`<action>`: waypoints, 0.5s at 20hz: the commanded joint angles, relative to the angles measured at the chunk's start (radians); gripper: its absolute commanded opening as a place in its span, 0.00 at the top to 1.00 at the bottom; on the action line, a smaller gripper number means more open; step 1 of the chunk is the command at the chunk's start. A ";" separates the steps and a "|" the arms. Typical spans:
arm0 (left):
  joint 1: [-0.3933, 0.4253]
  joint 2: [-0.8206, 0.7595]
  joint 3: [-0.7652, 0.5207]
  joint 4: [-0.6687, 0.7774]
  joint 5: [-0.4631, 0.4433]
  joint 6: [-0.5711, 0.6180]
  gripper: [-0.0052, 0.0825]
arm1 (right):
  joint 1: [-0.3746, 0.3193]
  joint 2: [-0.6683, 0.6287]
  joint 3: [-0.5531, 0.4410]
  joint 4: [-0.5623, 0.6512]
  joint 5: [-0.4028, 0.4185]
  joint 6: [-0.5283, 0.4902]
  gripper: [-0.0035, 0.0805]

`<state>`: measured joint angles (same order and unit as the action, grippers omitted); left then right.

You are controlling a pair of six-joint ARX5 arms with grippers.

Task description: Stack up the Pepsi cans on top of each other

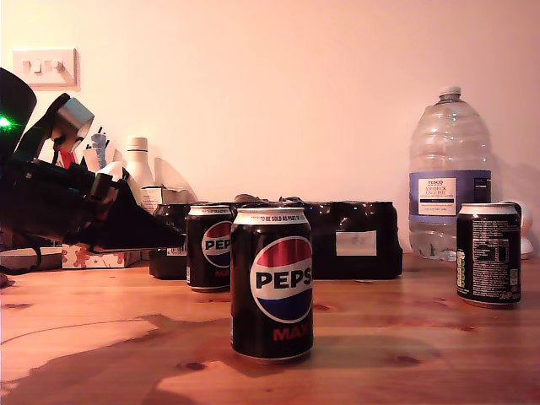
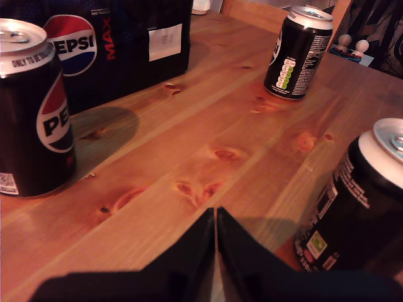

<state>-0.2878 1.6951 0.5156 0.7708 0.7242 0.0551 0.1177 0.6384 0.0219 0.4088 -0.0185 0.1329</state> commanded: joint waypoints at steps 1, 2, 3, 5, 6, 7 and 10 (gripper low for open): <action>-0.004 -0.014 -0.021 0.012 0.004 -0.003 0.97 | 0.000 0.006 -0.014 0.040 0.013 -0.001 0.26; -0.004 -0.014 -0.021 0.016 0.004 -0.003 0.97 | 0.000 0.013 -0.014 0.053 0.040 0.007 0.07; -0.004 -0.014 -0.021 0.018 0.004 -0.003 0.97 | 0.000 0.019 -0.014 0.058 0.052 0.022 0.01; -0.004 -0.014 -0.021 0.023 0.004 -0.003 0.97 | 0.000 0.034 -0.014 0.061 0.052 0.056 0.02; -0.004 -0.014 -0.021 0.023 0.004 -0.003 0.96 | 0.000 0.047 -0.014 0.061 0.047 0.054 0.02; -0.004 -0.014 -0.021 0.023 0.004 -0.003 0.97 | 0.000 0.064 -0.014 0.062 0.027 0.049 0.02; -0.004 -0.014 -0.021 0.024 0.004 -0.003 0.97 | 0.000 0.147 -0.014 0.115 0.017 0.013 0.02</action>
<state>-0.2878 1.6951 0.5156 0.7860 0.7242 0.0551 0.1177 0.7650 0.0219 0.4984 -0.0006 0.1684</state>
